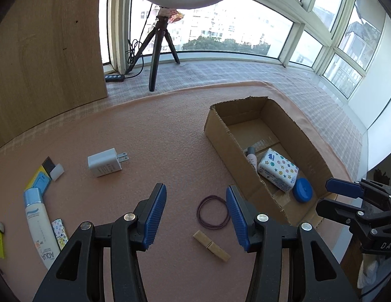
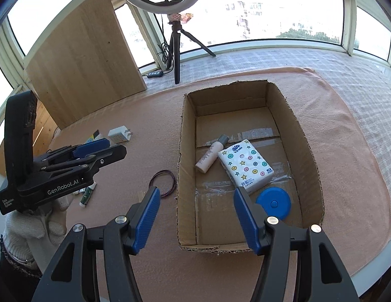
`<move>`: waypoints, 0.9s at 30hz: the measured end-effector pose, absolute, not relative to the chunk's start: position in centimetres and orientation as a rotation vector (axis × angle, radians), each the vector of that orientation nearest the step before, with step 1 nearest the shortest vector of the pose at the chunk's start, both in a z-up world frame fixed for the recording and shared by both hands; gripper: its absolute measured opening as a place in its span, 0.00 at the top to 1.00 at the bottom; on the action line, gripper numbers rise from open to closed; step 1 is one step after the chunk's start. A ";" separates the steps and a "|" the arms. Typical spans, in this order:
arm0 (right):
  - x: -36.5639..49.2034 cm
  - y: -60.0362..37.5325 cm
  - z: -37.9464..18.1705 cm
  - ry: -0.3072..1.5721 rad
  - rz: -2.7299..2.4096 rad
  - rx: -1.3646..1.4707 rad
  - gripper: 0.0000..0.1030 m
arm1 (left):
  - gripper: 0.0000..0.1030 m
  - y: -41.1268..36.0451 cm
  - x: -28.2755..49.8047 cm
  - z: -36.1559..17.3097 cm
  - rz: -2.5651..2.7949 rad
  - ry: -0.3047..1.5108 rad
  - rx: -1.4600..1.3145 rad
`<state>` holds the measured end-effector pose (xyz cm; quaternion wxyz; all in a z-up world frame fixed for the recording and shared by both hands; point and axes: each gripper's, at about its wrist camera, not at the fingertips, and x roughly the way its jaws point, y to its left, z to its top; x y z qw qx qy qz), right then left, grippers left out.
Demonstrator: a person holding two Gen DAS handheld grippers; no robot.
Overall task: Organize objects
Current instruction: 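Withdraw both grippers from the box back over the table, then grasp the green glue stick with the left gripper while the right grasps the wooden clothespin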
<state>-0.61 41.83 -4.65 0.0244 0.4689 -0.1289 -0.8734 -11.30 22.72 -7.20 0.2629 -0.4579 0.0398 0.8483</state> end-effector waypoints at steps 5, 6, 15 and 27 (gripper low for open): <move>-0.8 38.7 -4.6 -0.380 -2.654 1.437 0.45 | 0.49 18.5 -10.3 -7.7 2.328 0.089 -1.282; -0.9 38.0 -4.7 -0.373 -2.644 1.437 0.45 | 0.49 17.7 -10.0 -7.9 2.335 0.089 -1.292; -2.0 33.4 -6.9 -0.346 -2.555 1.504 0.45 | 0.49 10.6 -8.2 -10.5 2.379 0.074 -1.403; -4.1 31.1 -11.7 -0.312 -2.476 1.675 0.57 | 0.63 8.3 -8.8 -14.0 2.331 0.097 -1.502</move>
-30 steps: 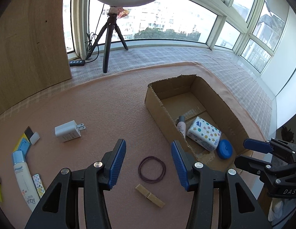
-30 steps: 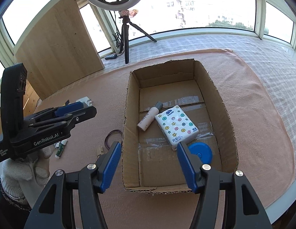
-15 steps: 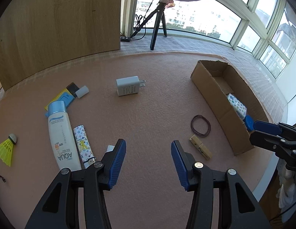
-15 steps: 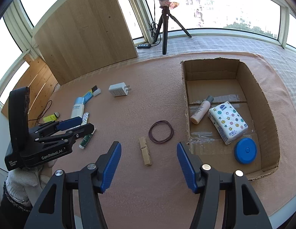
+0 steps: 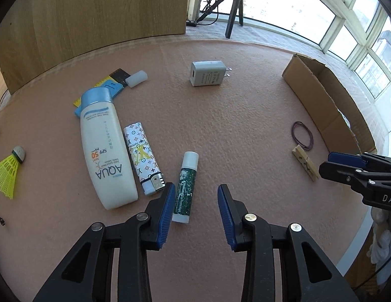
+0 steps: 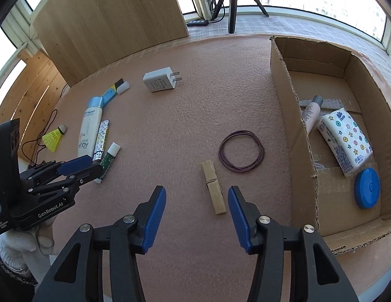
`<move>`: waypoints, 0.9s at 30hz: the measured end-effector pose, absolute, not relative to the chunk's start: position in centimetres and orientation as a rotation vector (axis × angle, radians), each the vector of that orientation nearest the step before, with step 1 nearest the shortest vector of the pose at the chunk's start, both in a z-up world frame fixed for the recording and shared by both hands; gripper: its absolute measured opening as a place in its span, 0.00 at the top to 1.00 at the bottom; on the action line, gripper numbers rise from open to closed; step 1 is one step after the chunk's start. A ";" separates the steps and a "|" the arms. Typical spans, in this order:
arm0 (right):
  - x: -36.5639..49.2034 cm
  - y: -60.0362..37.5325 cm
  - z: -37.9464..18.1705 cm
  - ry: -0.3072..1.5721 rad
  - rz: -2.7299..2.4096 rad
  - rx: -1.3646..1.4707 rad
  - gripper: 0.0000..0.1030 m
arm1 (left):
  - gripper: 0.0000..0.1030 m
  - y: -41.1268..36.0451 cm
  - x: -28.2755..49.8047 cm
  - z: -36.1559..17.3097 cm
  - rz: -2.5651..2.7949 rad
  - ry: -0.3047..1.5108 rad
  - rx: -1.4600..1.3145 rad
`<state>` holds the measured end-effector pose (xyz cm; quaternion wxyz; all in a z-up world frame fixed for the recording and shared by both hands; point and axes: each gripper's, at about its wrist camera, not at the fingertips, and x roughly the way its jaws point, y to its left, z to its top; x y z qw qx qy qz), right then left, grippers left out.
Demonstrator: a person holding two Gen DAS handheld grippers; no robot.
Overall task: Organize objects
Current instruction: 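Grasp the green glue stick with the left gripper while the right grasps the wooden clothespin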
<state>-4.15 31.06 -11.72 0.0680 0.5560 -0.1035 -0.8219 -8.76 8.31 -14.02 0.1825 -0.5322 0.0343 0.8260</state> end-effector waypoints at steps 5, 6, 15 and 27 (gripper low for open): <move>-4.9 31.1 -13.0 -0.276 -2.468 1.734 0.61 | 0.65 8.9 -9.2 -14.8 2.309 0.097 -1.511; -5.1 31.2 -13.2 -0.273 -2.466 1.744 0.62 | 0.65 9.0 -9.3 -14.8 2.307 0.093 -1.512; -6.2 31.0 -14.9 -0.218 -2.449 1.802 0.71 | 0.71 9.6 -9.7 -15.8 2.285 0.099 -1.540; -6.1 29.8 -14.7 -0.080 -2.458 1.787 0.86 | 0.84 9.6 -9.7 -16.3 2.313 0.101 -1.547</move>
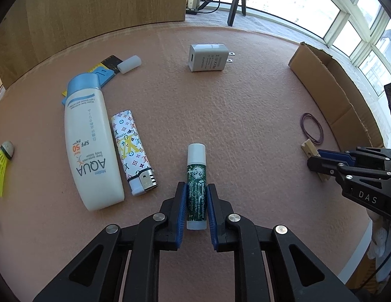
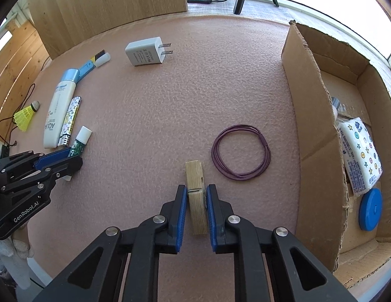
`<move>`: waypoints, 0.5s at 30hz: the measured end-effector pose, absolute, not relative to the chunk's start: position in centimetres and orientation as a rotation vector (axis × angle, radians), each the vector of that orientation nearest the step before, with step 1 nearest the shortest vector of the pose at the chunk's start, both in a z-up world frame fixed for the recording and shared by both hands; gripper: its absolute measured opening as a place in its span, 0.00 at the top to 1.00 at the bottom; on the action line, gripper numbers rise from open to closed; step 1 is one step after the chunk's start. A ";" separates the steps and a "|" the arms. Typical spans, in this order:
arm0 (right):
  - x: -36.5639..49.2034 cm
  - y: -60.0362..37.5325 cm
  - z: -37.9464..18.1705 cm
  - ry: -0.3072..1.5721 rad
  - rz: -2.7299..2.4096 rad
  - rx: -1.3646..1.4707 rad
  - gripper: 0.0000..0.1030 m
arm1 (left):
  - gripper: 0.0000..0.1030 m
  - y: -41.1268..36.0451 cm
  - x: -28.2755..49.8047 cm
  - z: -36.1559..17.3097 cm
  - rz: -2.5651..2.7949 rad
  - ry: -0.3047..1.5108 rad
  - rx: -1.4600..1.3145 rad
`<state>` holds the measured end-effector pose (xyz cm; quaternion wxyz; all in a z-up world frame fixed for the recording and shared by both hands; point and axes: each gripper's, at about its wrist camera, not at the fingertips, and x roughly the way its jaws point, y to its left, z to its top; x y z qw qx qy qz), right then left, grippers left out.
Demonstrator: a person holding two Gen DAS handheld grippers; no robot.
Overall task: Organize objects
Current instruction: 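Grasp the green glue stick with the left gripper while the right grasps the wooden clothespin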
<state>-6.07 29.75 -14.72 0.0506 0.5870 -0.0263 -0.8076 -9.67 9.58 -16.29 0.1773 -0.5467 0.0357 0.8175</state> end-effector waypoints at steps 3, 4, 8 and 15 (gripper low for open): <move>-5.9 30.0 -14.6 -0.092 -2.455 1.782 0.86 | 0.84 9.4 -9.5 -16.3 2.321 0.086 -1.547; -5.8 30.0 -14.6 -0.099 -2.453 1.779 0.86 | 0.84 9.4 -9.5 -16.3 2.321 0.083 -1.548; -5.4 30.2 -14.1 -0.134 -2.454 1.764 0.86 | 0.84 9.2 -9.1 -16.0 2.320 0.063 -1.544; -3.9 30.5 -12.4 -0.207 -2.474 1.701 0.86 | 0.84 9.8 -8.1 -14.7 2.311 0.031 -1.507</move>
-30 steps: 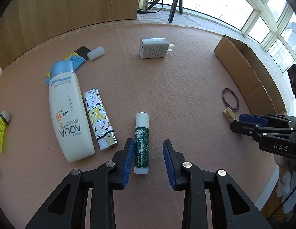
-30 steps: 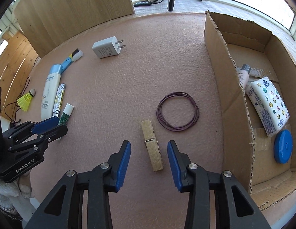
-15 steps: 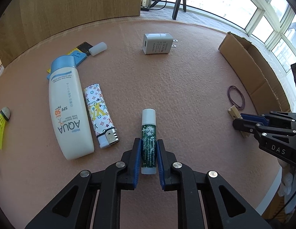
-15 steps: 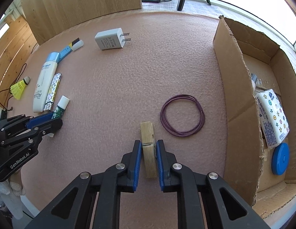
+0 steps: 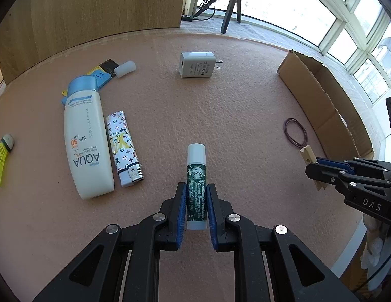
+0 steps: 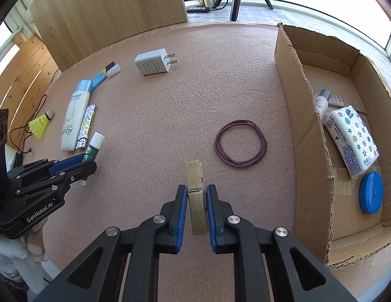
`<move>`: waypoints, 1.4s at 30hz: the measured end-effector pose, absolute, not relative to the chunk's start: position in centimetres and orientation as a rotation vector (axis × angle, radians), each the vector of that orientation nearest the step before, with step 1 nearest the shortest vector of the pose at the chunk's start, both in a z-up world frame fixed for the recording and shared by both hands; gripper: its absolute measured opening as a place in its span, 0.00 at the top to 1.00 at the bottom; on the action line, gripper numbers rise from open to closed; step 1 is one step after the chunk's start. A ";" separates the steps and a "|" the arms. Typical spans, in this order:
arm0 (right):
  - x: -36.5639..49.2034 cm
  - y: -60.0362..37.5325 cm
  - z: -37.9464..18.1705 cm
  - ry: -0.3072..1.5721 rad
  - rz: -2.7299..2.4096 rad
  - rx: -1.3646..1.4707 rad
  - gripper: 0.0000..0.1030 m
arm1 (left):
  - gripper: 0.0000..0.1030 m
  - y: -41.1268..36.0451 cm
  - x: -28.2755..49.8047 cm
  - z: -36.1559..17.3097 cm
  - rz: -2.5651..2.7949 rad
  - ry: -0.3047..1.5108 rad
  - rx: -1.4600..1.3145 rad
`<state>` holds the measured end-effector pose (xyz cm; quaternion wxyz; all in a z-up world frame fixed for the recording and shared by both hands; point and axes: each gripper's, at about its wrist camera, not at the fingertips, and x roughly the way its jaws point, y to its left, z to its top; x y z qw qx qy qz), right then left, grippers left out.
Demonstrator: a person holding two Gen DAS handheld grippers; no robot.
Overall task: Organize objects
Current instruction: 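Grasp the green glue stick with the left gripper while the right grasps the wooden clothespin, then carry the glue stick and clothespin into the cardboard box and open both grippers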
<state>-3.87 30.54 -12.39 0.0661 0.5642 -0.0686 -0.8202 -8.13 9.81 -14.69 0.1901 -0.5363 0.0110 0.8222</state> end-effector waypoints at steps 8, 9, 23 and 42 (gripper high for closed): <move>-1.8 32.7 -9.3 -0.290 -2.519 1.617 0.86 | 0.84 12.0 -7.6 -12.3 2.294 0.023 -1.429; -1.6 33.2 -9.0 -0.304 -2.529 1.606 0.86 | 0.84 12.4 -7.6 -12.0 2.290 0.025 -1.419; -1.1 36.5 -5.2 -0.358 -2.617 1.496 0.86 | 0.84 19.0 -7.8 -8.7 2.215 0.092 -1.300; 0.4 43.9 -5.6 -0.428 -2.712 1.521 0.86 | 0.84 31.8 -13.0 -6.1 2.151 0.153 -1.168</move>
